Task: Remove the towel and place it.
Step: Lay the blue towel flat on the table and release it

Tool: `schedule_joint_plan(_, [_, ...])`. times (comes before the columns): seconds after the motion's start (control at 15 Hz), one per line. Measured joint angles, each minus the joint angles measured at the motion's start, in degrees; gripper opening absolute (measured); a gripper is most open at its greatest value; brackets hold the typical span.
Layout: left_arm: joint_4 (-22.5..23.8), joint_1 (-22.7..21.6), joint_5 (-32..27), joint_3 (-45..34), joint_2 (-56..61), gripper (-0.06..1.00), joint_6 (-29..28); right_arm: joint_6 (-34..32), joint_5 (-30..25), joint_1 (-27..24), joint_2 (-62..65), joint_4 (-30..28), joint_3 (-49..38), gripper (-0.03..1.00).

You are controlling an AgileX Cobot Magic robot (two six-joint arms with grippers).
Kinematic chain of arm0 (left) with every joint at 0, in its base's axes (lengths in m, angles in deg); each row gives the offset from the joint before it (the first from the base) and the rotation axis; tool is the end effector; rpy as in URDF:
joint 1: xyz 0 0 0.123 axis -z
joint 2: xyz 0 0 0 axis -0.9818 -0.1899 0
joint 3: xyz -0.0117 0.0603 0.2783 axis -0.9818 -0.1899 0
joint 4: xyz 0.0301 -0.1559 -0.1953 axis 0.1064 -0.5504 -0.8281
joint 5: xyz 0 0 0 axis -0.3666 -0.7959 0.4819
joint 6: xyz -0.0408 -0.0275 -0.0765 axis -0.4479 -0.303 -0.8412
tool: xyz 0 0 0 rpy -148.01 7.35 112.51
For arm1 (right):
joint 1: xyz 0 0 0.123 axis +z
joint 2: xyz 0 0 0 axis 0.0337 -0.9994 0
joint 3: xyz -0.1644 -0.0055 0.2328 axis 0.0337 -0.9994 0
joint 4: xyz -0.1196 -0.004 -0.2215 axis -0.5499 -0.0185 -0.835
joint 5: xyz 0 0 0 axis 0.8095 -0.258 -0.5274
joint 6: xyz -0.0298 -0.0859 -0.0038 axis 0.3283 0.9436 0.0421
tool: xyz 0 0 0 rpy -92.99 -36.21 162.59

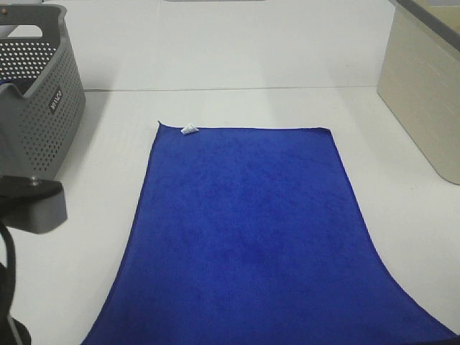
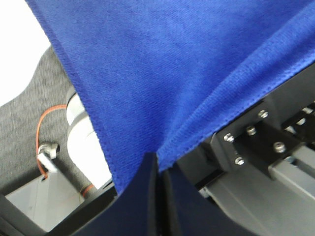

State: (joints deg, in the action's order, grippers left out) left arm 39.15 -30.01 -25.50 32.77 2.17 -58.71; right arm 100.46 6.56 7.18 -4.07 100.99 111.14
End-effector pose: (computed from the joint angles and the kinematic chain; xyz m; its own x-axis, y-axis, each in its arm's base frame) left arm 0.1004 -0.1575 0.2441 -0.9252 0.3793 -0.0097 0.3596 0.8686 -0.3409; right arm 0.1003 0.0562 0.2360 -0.9631 -0.2293 -0.1407 -0.2678 0.8661 0.4221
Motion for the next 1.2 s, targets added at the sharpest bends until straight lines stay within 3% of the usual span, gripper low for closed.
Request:
schedule_joint_plan(0.33, [-3.15, 0.00, 3.21, -0.52, -13.35, 0.00, 9.05, -2.01, 0.17, -0.06, -5.27, -1.66, -2.46, 0.02])
schedule_joint_plan(0.87, [-4.30, 0.00, 6.59, -0.11, -26.01, 0.00, 12.55, -2.86, 0.74, -0.06, -24.29, -1.60, -2.46, 0.02])
schedule_joint_plan(1.2, [-2.58, 0.00, 3.55, 8.08, -34.89, 0.00, 15.87, -2.23, 0.92, -0.11, -35.18, -2.81, -2.35, 0.02])
